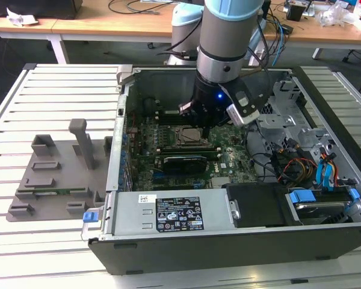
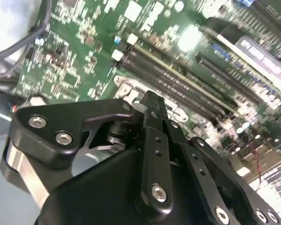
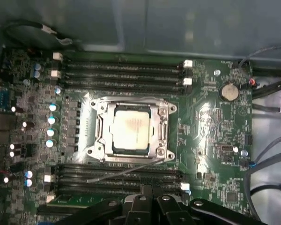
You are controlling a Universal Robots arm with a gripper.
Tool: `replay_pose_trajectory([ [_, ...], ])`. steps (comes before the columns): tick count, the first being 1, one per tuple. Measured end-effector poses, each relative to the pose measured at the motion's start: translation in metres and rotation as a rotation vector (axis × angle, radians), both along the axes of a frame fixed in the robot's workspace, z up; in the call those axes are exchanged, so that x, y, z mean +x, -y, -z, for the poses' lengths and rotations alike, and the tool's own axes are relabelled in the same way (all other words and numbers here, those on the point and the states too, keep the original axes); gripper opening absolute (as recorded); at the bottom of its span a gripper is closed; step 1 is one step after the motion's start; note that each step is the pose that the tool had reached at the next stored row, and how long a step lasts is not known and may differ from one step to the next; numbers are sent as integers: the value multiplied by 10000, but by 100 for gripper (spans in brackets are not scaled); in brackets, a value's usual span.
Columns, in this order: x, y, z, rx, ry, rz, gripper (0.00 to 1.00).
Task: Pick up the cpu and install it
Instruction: 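Install the second cpu locking lever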
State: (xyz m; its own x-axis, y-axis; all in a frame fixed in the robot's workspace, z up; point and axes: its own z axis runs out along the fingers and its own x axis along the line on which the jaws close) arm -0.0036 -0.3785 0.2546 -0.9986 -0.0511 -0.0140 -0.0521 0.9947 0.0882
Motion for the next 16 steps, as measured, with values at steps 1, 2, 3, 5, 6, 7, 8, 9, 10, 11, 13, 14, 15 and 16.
replay_pose_trajectory([
  [1,-15,9,8,80,0,0,11],
  [2,-38,12,21,110,1,-2,11],
  [3,-86,14,33,164,1,0,11],
  [5,-141,14,73,202,0,-2,11],
  [6,-155,14,90,203,0,-1,11],
  [7,-165,14,99,203,0,-2,11],
  [8,-182,14,109,204,0,-1,11],
  [9,-209,14,119,205,0,-1,11],
  [10,-225,14,128,206,0,0,11],
  [11,-238,14,137,207,0,0,11],
  [13,-264,14,164,206,0,-2,11],
  [14,-304,14,200,206,0,-1,11],
  [15,-340,14,234,207,0,-1,11],
  [16,-345,15,253,206,-1,-1,11],
])
